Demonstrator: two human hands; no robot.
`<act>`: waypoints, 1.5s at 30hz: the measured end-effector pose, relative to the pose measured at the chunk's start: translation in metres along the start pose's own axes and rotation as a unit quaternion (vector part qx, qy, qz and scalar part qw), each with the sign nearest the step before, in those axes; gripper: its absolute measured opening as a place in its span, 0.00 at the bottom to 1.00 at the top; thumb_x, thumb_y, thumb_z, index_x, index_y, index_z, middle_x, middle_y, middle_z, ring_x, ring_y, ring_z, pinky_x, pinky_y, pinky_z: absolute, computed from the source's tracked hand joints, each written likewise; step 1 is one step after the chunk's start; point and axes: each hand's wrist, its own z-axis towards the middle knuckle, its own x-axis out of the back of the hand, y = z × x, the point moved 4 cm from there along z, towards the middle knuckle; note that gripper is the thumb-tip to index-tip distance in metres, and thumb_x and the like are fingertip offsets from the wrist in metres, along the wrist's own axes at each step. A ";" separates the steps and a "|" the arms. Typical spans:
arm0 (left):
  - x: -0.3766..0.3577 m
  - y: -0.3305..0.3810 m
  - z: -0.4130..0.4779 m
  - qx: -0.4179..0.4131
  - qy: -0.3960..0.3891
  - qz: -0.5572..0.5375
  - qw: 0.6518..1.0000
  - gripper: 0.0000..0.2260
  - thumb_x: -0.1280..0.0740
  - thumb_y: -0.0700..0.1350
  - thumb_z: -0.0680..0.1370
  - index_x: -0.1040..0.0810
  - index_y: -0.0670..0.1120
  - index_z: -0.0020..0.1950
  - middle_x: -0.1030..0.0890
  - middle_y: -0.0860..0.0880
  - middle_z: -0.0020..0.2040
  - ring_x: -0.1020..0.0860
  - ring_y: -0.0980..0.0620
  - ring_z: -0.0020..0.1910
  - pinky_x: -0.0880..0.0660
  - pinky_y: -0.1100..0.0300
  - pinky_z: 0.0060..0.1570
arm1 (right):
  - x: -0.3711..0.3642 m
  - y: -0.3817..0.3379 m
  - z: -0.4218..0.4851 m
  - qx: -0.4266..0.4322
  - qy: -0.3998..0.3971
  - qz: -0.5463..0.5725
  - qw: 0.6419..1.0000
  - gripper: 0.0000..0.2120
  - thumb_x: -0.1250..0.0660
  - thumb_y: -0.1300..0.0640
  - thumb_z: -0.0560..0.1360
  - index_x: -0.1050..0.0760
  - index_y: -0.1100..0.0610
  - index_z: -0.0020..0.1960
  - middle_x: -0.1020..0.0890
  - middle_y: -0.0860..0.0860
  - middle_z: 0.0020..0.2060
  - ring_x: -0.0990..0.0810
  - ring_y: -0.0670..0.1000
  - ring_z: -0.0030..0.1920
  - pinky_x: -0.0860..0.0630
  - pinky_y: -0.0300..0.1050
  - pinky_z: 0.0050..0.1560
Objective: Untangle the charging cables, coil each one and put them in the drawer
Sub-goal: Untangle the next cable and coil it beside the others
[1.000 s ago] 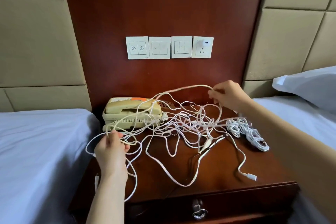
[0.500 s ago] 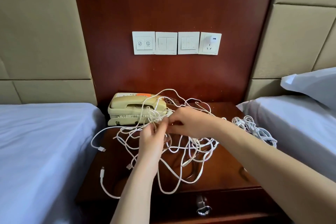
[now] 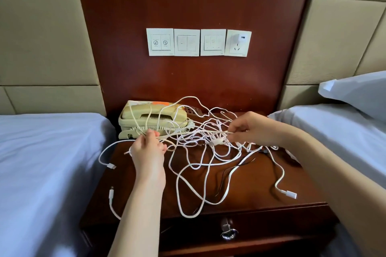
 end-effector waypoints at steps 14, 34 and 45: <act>0.001 -0.011 0.009 0.029 0.053 -0.023 0.998 0.12 0.43 0.40 0.81 0.29 0.43 0.38 0.36 0.48 0.30 0.35 0.54 0.27 0.32 0.63 0.35 | 0.030 0.035 -0.021 -0.031 0.204 0.017 0.978 0.10 0.36 0.58 0.78 0.23 0.57 0.38 0.21 0.49 0.31 0.27 0.42 0.28 0.31 0.31 0.33; -0.022 -0.035 -0.010 -0.114 -0.069 0.632 0.763 0.26 0.49 0.54 0.81 0.49 0.42 0.75 0.37 0.42 0.73 0.36 0.42 0.70 0.37 0.48 0.65 | -0.078 0.015 -0.023 -0.097 0.027 0.319 0.942 0.24 0.49 0.56 0.83 0.23 0.64 0.36 0.27 0.52 0.19 0.36 0.46 0.17 0.37 0.36 0.24; -0.014 -0.027 -0.024 -0.213 -0.069 0.659 0.718 0.21 0.48 0.54 0.81 0.33 0.47 0.70 0.34 0.48 0.72 0.40 0.48 0.72 0.46 0.50 0.69 | -0.095 0.006 -0.018 -0.090 0.093 0.353 0.927 0.18 0.46 0.58 0.83 0.26 0.62 0.38 0.29 0.47 0.19 0.36 0.43 0.19 0.37 0.33 0.25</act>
